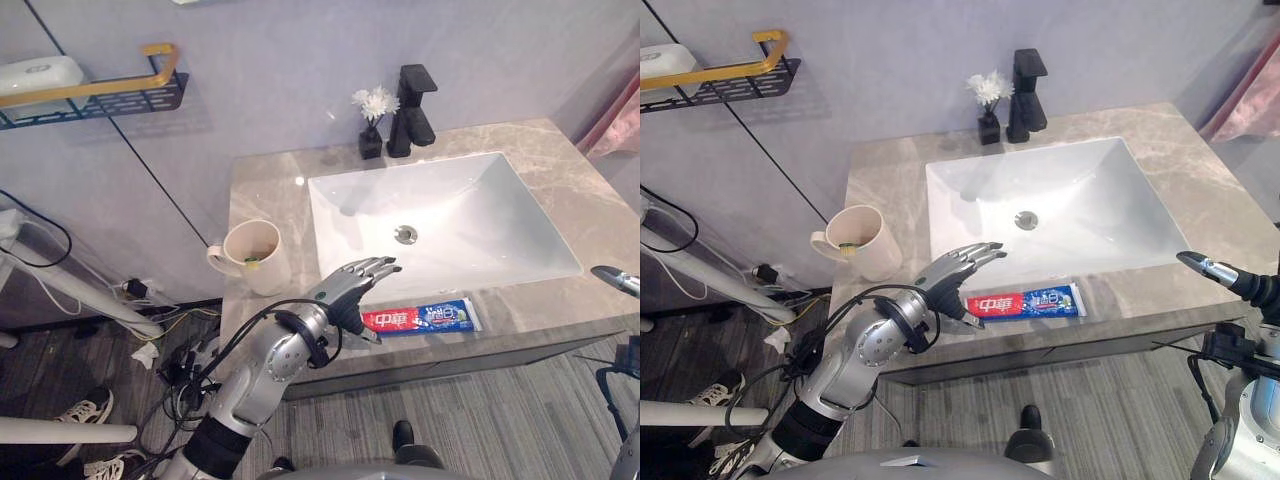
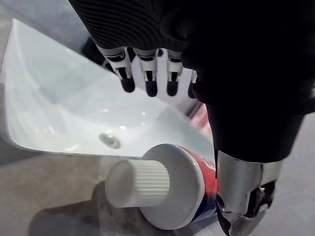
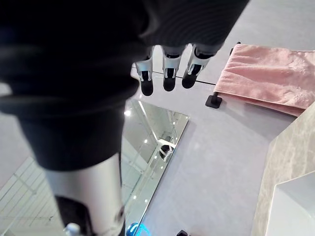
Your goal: Organize washtable
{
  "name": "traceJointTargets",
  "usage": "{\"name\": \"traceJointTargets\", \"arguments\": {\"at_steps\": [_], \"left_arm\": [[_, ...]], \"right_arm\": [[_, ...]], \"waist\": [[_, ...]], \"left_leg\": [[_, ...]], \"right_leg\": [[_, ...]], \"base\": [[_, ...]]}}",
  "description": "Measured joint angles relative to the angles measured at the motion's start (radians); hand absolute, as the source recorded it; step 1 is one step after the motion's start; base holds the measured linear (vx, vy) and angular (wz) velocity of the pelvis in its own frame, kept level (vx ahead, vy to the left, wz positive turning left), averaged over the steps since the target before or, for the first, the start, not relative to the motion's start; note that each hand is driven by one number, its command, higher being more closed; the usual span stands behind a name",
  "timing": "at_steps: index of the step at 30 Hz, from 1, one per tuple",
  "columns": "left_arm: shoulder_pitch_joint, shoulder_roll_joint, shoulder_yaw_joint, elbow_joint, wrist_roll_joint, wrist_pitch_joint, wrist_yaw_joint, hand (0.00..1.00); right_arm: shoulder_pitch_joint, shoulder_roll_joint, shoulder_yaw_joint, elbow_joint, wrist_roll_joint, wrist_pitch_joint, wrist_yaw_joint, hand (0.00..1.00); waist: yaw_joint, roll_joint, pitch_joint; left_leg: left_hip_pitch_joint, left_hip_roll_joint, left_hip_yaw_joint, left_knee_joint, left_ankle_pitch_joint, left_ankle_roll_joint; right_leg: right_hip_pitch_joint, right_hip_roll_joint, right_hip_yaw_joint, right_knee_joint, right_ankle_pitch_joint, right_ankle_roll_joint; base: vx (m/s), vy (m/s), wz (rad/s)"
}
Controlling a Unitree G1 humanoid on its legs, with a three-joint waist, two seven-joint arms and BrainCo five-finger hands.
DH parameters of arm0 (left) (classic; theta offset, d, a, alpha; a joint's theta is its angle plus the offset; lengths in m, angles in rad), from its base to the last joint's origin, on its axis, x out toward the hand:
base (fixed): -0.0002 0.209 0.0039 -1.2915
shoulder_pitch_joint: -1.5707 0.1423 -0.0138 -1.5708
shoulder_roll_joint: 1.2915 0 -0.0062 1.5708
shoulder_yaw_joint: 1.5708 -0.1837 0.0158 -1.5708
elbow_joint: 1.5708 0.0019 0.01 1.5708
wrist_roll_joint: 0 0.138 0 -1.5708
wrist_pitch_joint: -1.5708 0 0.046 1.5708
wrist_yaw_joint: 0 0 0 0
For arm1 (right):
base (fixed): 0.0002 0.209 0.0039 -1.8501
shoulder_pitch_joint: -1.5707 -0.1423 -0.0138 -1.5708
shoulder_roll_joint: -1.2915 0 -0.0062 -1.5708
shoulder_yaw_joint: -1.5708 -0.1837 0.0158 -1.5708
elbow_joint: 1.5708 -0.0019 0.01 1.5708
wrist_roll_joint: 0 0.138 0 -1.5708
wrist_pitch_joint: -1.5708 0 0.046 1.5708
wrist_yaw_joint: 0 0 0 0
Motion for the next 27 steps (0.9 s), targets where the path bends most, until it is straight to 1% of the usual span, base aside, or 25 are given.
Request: {"name": "traceJointTargets", "arguments": {"at_steps": [9,17,18,24,27], "left_arm": [[0.000,-0.001,-0.006,0.000,0.000,-0.001,-0.002,0.00],[-0.001,-0.002,-0.057,0.000,0.000,-0.002,-0.017,0.00],[-0.002,-0.001,-0.058,0.000,-0.001,-0.002,-0.019,1.00],[-0.007,-0.002,-0.089,0.000,-0.001,-0.002,-0.032,1.00],[-0.012,-0.007,-0.088,0.000,-0.002,-0.003,-0.030,1.00]], "right_arm": [[-0.003,0.000,0.000,0.000,0.007,0.000,-0.001,0.00],[-0.003,0.000,0.000,0.000,0.021,0.000,-0.004,0.00],[-0.003,0.000,0.000,0.000,0.021,0.000,-0.004,0.00],[-0.004,0.001,-0.001,0.000,0.021,0.001,-0.005,0.00],[-0.005,0.006,-0.002,0.000,0.021,0.001,-0.005,0.00]], "waist": [[-0.002,-0.005,0.007],[-0.003,-0.003,0.019],[-0.003,-0.001,0.027],[-0.003,0.002,0.035],[-0.003,0.002,0.035]], "left_leg": [[-0.001,0.000,0.001,-0.004,0.000,0.000],[-0.003,-0.001,0.000,-0.006,0.000,0.000],[-0.003,-0.001,0.000,-0.005,0.000,0.000],[-0.005,-0.001,0.000,-0.007,0.000,-0.001],[-0.005,-0.001,0.000,-0.009,0.000,-0.001]], "right_leg": [[-0.001,0.001,0.000,-0.005,0.000,0.000],[0.000,0.001,-0.001,-0.009,0.000,0.000],[0.000,0.001,-0.001,-0.009,0.000,0.000],[-0.001,0.001,-0.002,-0.012,0.000,0.000],[-0.001,0.002,-0.003,-0.014,0.000,0.000]], "base": [[0.00,0.000,0.00],[0.00,0.000,0.00],[0.00,0.000,0.00],[0.00,0.000,0.00],[0.00,0.000,0.00]]}}
